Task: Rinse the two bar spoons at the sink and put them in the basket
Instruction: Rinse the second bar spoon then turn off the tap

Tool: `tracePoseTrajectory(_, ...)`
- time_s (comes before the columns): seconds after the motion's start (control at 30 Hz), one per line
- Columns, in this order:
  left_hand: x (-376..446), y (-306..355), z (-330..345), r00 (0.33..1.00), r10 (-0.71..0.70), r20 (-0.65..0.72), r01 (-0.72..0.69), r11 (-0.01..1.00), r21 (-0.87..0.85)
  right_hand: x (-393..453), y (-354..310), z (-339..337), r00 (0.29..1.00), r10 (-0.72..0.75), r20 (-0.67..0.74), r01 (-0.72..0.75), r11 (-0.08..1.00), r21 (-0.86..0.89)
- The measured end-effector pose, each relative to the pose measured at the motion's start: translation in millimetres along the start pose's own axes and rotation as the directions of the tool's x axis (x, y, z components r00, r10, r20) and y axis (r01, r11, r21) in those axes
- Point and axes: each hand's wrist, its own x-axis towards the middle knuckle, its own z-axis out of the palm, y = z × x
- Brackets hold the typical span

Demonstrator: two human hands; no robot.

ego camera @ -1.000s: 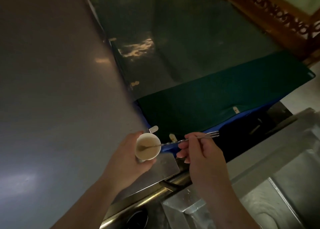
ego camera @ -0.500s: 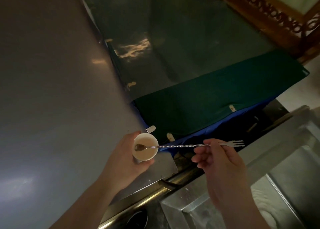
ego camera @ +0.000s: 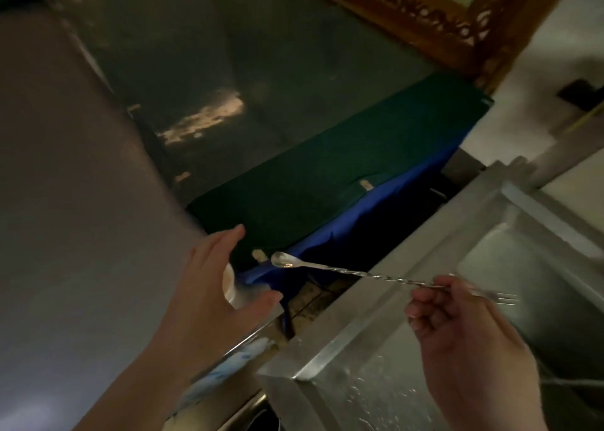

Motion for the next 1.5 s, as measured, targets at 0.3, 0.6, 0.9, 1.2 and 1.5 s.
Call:
tracePoseTrajectory(0.3, -2, 144, 102, 0.938, 0.282, 0.2, -0.226, 0.938, -0.263, -12, -89, -123, 0.942, -0.126, -0.311, 0.169, 0.979, 0.115)
tracePoseTrajectory(0.6, -42, 257, 231, 0.771, 0.479, 0.42, -0.321, 0.862, -0.393, -28, -124, -269, 0.792, -0.171, -0.586, 0.35, 0.913, 0.207)
tracePoseTrajectory(0.9, -68, 295, 362, 0.646, 0.508, 0.57, -0.263, 0.849, -0.458, -15, -106, -366, 0.694, -0.106, -0.712, 0.42, 0.863, 0.281)
tracePoseTrajectory(1.2, -61, 299, 411, 0.642, 0.457, 0.616, -0.176, 0.87, -0.461, 4, -90, -388, 0.702, -0.064, -0.71, 0.402, 0.858, 0.32)
tracePoseTrajectory(1.5, -58, 332, 411, 0.601, 0.267, 0.753, 0.599, 0.474, -0.646, 27, -59, -375, 0.807, 0.183, -0.562, 0.246, 0.761, 0.6)
